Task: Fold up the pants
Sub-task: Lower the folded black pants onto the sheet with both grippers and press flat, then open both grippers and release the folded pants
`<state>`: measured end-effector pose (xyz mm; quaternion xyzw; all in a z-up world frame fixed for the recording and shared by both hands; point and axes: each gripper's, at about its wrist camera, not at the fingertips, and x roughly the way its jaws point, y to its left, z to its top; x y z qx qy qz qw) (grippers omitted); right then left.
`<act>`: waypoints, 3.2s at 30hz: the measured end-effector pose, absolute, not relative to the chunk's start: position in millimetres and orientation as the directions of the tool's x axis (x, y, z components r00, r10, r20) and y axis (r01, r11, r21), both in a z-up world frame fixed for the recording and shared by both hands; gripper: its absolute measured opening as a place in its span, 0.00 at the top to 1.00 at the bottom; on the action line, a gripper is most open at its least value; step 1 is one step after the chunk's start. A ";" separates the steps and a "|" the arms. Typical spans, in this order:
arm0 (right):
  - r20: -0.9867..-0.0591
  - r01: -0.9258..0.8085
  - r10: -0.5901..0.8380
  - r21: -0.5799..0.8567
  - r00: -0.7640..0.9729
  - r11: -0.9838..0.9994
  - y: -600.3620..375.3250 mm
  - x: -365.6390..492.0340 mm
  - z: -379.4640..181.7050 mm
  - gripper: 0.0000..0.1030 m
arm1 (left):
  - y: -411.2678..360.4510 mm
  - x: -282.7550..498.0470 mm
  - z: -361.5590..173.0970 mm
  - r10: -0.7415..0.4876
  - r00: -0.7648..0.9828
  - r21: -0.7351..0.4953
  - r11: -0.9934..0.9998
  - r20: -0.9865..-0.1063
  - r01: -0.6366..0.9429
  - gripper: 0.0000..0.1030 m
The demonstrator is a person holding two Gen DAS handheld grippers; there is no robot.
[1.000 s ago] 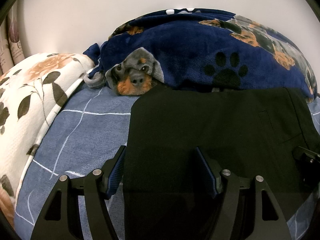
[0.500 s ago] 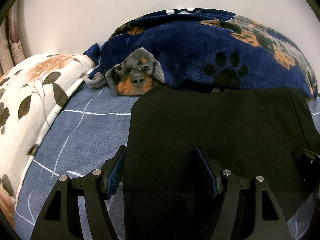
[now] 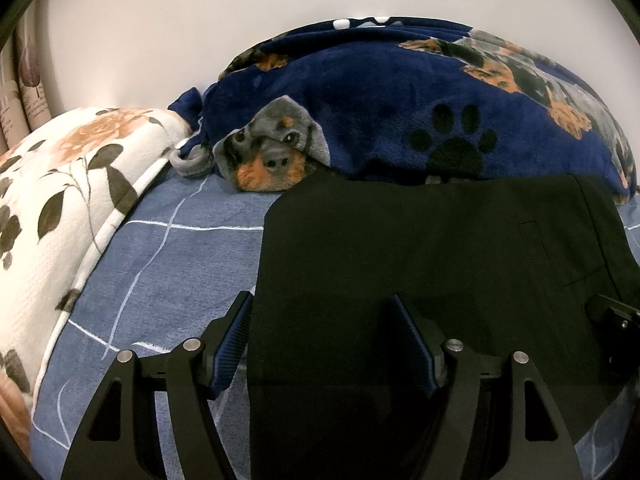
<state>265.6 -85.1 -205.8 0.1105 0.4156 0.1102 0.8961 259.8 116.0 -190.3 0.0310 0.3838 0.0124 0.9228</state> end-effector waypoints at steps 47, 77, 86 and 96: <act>-0.723 -0.107 0.285 0.283 0.630 0.953 -84.2 266.8 -205.5 0.42 | 115.8 259.4 -189.8 0.055 0.707 0.076 0.997 -0.705 -0.002 0.30; -0.727 -0.113 0.277 0.267 0.629 0.957 -88.1 265.3 -210.2 0.36 | 118.6 259.2 -188.4 0.060 0.708 0.082 0.997 -0.704 -0.003 0.29; -0.728 -0.114 0.273 0.262 0.628 0.958 -86.2 265.6 -210.6 0.35 | 120.4 259.5 -187.2 0.061 0.709 0.083 0.997 -0.703 -0.004 0.29; -0.735 -0.115 0.258 0.241 0.627 0.964 -95.5 260.9 -211.0 0.30 | 122.6 260.9 -186.3 0.063 0.709 0.084 0.996 -0.702 -0.006 0.26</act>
